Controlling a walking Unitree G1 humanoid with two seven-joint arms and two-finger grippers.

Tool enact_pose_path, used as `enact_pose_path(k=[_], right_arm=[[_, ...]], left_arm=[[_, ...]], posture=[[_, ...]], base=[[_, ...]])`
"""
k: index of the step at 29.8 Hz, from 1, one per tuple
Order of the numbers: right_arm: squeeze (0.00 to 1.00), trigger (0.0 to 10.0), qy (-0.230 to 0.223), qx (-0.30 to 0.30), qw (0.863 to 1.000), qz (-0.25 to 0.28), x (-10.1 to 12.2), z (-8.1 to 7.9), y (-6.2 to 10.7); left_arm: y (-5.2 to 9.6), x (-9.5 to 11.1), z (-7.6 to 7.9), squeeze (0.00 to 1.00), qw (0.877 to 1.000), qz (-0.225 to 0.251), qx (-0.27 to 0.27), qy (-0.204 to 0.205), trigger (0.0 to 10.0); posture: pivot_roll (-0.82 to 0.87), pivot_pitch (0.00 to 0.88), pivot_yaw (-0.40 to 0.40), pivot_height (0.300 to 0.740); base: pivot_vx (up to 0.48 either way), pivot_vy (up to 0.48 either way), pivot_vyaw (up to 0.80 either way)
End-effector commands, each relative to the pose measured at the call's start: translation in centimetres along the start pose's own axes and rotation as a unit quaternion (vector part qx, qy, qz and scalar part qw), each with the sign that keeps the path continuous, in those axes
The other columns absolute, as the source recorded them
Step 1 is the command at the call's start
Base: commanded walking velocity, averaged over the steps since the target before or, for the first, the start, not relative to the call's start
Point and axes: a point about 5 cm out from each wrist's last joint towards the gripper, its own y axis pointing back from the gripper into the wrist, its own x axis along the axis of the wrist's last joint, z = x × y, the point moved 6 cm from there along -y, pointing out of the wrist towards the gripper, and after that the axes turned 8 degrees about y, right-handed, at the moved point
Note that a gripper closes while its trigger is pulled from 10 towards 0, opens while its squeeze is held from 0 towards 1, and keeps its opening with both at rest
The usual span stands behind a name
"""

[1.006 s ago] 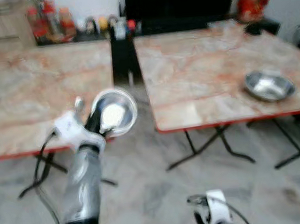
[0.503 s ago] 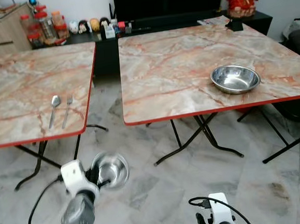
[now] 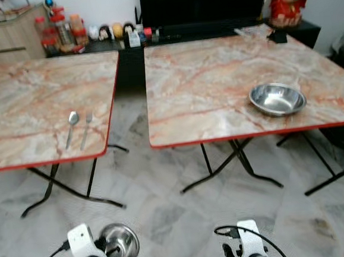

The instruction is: Setting the table

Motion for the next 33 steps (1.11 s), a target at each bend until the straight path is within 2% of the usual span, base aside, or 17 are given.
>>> enact_pose_path(k=[1, 8, 17, 22, 28, 33], right_arm=[[0.00, 10.0, -0.005, -0.001, 1.000, 0.006, 0.6, 0.1, -0.1], [0.00, 10.0, 0.018, 0.003, 1.000, 0.008, 0.9, -0.1, -0.1], [0.00, 10.0, 0.009, 0.000, 1.000, 0.004, 0.7, 0.1, -0.1], [0.00, 10.0, 0.010, 0.001, 1.000, 0.002, 0.6, 0.3, -0.1], [0.00, 10.0, 0.033, 0.004, 0.999, 0.001, 0.6, 0.3, -0.1], [0.00, 10.0, 0.008, -0.001, 1.000, 0.003, 0.7, 0.6, -0.1]], left_arm=[[-0.1, 0.3, -0.3, 0.00, 1.000, 0.007, 0.007, 0.005, 10.0], [-0.3, 0.0, -0.5, 0.00, 1.000, 0.004, 0.013, 0.006, 10.0], [-0.4, -0.1, -0.4, 0.00, 1.000, 0.006, 0.015, 0.010, 10.0], [-0.3, -0.4, -1.0, 0.00, 0.999, 0.001, 0.030, 0.015, 10.0], [-0.2, -0.8, -1.1, 0.00, 0.999, -0.006, 0.034, 0.003, 10.0], [-0.2, -1.0, -1.3, 0.00, 0.999, -0.005, 0.039, 0.001, 10.0]], posture=[[0.07, 0.000, -0.008, 0.709], [0.06, 0.000, -0.009, 0.709], [0.06, 0.000, -0.011, 0.709], [0.05, 0.000, -0.011, 0.709], [0.04, 0.000, -0.013, 0.709], [0.04, 0.000, -0.016, 0.709]], base=[[0.446, 0.000, 0.00], [0.456, 0.000, 0.00], [0.376, 0.000, 0.13], [0.000, 0.000, 0.00], [0.000, 0.000, 0.19], [0.000, -0.241, 0.20]])
